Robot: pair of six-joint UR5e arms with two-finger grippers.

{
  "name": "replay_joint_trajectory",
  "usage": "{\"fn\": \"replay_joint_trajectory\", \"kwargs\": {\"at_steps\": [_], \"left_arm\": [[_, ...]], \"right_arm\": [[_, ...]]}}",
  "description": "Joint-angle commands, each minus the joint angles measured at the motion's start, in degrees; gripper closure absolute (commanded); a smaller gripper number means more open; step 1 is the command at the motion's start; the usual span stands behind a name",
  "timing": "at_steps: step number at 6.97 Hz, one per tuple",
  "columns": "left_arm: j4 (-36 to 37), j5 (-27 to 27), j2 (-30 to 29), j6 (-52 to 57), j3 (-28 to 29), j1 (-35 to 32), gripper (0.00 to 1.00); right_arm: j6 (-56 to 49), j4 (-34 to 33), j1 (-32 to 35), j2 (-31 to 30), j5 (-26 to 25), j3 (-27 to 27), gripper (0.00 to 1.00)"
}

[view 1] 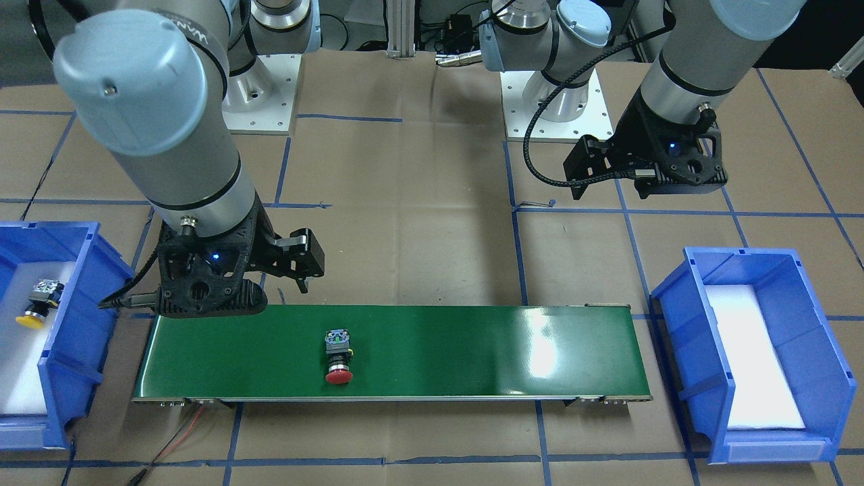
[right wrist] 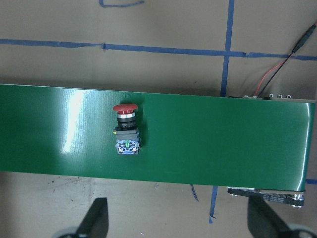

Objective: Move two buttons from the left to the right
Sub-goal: 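Lower the right gripper and grasp the red button on the belt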

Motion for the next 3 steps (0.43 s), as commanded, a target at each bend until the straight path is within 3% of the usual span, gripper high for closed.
{"fn": "replay_joint_trajectory", "kwargs": {"at_steps": [1, 3], "left_arm": [[0.00, 0.00, -0.03, 0.00, 0.12, 0.00, 0.00], [0.00, 0.00, -0.03, 0.00, 0.12, 0.00, 0.00]], "right_arm": [[0.00, -3.65, -0.13, -0.70, 0.00, 7.73, 0.00], [0.27, -10.42, -0.74, 0.87, 0.00, 8.82, 0.00]]}}
